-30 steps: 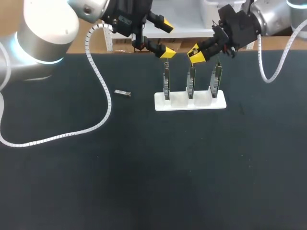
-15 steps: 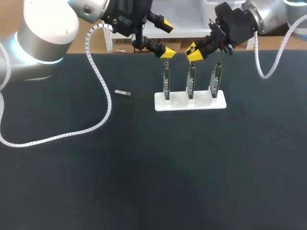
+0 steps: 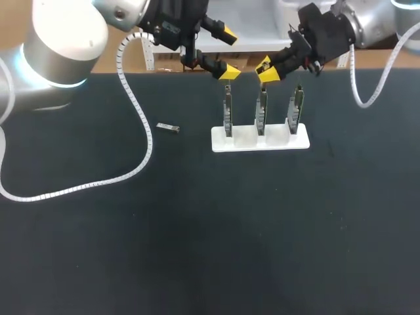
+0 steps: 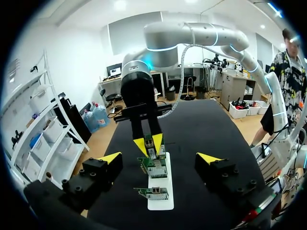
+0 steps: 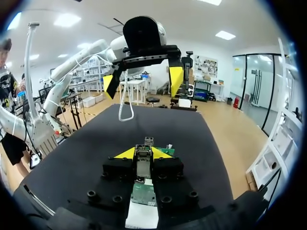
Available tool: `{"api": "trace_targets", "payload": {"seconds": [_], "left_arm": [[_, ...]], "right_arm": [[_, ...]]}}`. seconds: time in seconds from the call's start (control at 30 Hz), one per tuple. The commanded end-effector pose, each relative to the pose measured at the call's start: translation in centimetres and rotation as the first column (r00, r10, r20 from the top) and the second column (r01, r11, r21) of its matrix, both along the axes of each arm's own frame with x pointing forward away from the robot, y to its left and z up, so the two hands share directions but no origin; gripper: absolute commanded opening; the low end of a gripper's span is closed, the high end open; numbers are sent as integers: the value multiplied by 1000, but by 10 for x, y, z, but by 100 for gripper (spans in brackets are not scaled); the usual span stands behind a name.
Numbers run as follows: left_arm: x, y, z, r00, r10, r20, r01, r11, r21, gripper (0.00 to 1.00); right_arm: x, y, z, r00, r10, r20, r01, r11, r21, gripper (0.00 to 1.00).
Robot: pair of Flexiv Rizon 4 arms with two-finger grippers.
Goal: Pick up the optical module with the left hand, and insert it into the network port with the right hand.
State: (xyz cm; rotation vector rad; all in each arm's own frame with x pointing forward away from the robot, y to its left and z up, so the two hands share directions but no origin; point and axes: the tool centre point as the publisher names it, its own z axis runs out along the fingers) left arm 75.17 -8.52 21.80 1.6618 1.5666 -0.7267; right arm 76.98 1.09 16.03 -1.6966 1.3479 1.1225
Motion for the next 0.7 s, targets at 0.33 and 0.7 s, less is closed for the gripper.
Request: {"api": "trace_targets", "payload": {"seconds": [0.33,0.7], "left_arm": [[2,-1,1,1000,-2,-4,2,1000,7,100],[2,-1,1,1000,-2,-4,2,1000,7,100]], "right_arm": [[-11,-1,-10,999,-11,-31,11,1000,-16,0],[-13,-2,-4,999,-2,32,4,999,-40,0]]}}
